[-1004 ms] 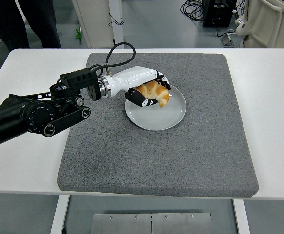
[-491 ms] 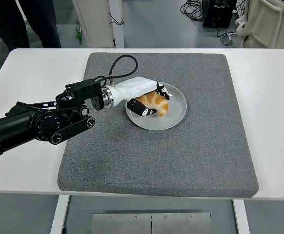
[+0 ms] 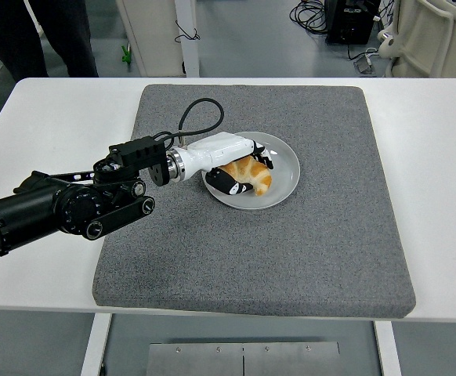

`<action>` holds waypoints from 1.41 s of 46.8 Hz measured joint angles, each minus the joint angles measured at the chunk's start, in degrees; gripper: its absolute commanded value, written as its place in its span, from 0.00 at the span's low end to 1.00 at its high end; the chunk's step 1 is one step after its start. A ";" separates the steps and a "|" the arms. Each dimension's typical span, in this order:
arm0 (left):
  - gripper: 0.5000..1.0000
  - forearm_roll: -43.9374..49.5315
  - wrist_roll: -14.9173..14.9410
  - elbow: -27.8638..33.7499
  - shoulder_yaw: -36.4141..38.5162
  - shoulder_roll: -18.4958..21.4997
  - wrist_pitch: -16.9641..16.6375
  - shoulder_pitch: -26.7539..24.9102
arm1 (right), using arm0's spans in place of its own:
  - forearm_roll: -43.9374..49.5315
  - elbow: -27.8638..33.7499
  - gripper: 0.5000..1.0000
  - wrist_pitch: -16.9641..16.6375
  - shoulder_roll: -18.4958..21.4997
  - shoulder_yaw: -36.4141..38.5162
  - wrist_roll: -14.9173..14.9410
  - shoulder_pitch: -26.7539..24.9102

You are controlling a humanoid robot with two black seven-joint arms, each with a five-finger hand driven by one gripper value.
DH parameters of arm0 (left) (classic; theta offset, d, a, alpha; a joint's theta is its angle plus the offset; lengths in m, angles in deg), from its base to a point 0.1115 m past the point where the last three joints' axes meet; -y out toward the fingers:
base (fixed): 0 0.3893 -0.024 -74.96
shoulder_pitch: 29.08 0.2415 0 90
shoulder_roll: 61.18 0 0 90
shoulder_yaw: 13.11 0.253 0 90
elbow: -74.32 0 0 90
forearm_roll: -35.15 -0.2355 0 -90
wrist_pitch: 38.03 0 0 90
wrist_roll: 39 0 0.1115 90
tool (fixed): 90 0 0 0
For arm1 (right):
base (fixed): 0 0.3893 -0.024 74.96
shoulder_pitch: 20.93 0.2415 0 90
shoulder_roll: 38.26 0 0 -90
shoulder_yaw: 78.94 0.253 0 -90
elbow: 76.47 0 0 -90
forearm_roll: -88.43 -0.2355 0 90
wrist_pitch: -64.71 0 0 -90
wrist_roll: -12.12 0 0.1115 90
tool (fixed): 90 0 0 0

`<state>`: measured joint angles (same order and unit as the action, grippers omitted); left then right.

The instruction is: Place the bread on the plate

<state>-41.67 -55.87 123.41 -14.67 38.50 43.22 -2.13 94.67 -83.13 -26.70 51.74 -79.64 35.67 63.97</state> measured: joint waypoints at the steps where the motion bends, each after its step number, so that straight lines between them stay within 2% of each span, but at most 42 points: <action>1: 0.21 0.00 0.00 -0.01 0.00 -0.01 0.00 0.02 | 0.00 0.00 1.00 0.00 0.00 -0.02 0.00 0.00; 17: 0.24 0.01 0.00 -0.14 -0.04 -0.01 -0.06 0.80 | 0.00 -0.02 1.00 0.00 0.00 0.00 0.00 0.00; 20: 0.35 0.01 0.00 -0.14 -0.04 -0.01 -0.06 0.81 | 0.00 -0.02 1.00 0.00 0.00 0.00 0.00 0.00; 26: 0.68 0.80 0.32 -0.14 -0.10 -0.01 0.01 0.81 | 0.00 -0.02 1.00 0.00 0.00 0.00 0.00 0.00; 29: 0.74 1.10 0.49 -0.13 -0.17 -0.01 0.18 0.78 | 0.00 -0.01 1.00 0.00 0.00 0.00 0.00 0.00; 42: 0.86 1.20 0.60 0.03 -0.20 0.08 1.02 0.45 | 0.00 -0.01 1.00 0.00 0.00 0.00 0.00 0.00; 54: 0.90 6.54 0.56 0.74 -3.01 0.73 7.42 -0.35 | 0.00 -0.01 1.00 0.00 0.00 0.00 0.00 0.00; 63: 0.91 8.38 0.20 1.00 -5.40 1.21 8.82 -0.92 | 0.00 -0.01 1.00 0.00 0.00 0.00 0.00 -0.01; 66: 0.92 9.35 0.23 1.24 -8.23 1.27 10.45 -0.95 | 0.00 -0.02 1.00 0.00 0.00 0.00 0.00 0.00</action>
<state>-32.31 -55.64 124.65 -22.90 39.77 53.67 -3.08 94.67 -83.15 -26.69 51.74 -79.64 35.68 63.97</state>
